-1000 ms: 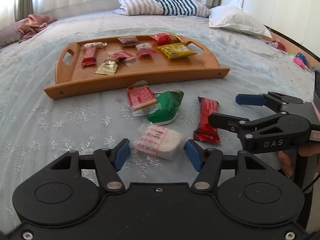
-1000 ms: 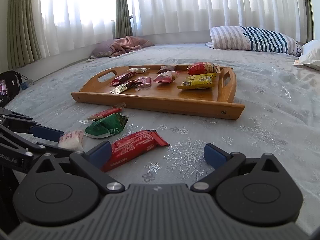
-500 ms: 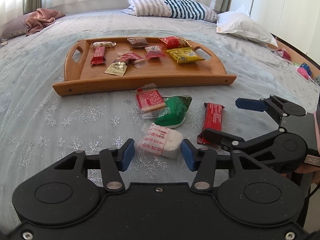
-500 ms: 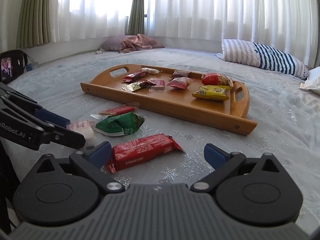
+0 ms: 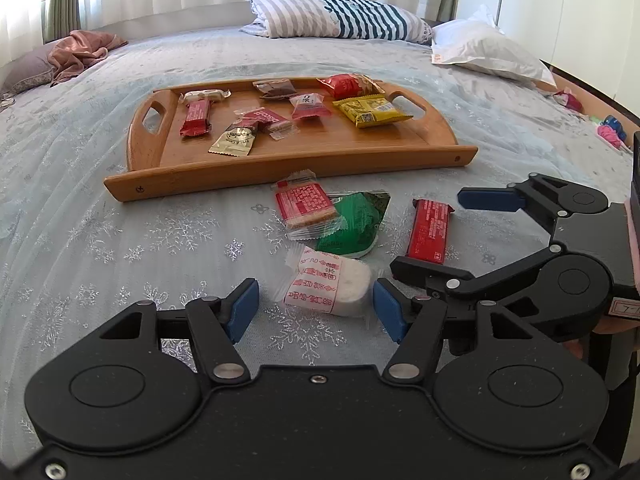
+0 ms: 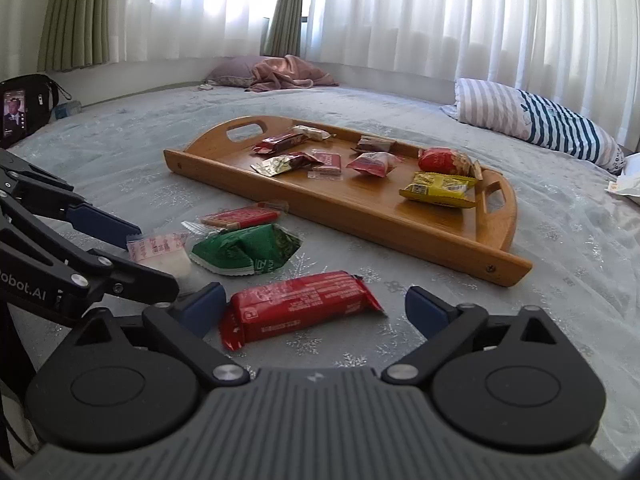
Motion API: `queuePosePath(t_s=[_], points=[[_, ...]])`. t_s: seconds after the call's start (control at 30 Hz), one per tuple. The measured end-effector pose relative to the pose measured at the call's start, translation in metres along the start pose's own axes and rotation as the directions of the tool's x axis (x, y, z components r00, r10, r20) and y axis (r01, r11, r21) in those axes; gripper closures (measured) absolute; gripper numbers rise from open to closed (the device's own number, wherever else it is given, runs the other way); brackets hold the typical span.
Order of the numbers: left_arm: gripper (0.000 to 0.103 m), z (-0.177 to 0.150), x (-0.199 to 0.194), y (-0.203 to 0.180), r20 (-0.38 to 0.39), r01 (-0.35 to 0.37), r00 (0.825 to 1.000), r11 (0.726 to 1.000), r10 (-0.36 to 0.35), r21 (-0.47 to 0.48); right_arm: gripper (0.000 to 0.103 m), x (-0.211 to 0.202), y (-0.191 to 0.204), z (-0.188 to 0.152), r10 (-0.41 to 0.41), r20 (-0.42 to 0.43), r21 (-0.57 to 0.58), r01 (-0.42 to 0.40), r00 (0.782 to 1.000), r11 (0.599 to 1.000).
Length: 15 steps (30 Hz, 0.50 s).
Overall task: Organize snacks
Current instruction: 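Move the left gripper onto the white-pink packet while the right gripper approaches the long red bar, then close the right gripper on the long red bar while the left gripper grasps the white-pink packet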
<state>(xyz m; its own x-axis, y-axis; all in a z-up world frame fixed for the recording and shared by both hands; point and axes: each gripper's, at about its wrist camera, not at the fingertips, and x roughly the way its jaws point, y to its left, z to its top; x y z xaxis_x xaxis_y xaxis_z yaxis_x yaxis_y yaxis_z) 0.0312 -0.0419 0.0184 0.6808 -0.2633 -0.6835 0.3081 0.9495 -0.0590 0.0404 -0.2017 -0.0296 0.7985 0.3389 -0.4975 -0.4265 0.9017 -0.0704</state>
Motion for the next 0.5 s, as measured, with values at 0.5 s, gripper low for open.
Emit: queuePosePath(t_s=[0.5], points=[[0.046, 0.0003, 0.0034, -0.0061, -0.004, 0.009, 1.0, 1.0, -0.009, 0.02, 0.025, -0.0014, 0.0013, -0.01, 0.032, 0.041, 0.018, -0.032, 0.999, 0.999]])
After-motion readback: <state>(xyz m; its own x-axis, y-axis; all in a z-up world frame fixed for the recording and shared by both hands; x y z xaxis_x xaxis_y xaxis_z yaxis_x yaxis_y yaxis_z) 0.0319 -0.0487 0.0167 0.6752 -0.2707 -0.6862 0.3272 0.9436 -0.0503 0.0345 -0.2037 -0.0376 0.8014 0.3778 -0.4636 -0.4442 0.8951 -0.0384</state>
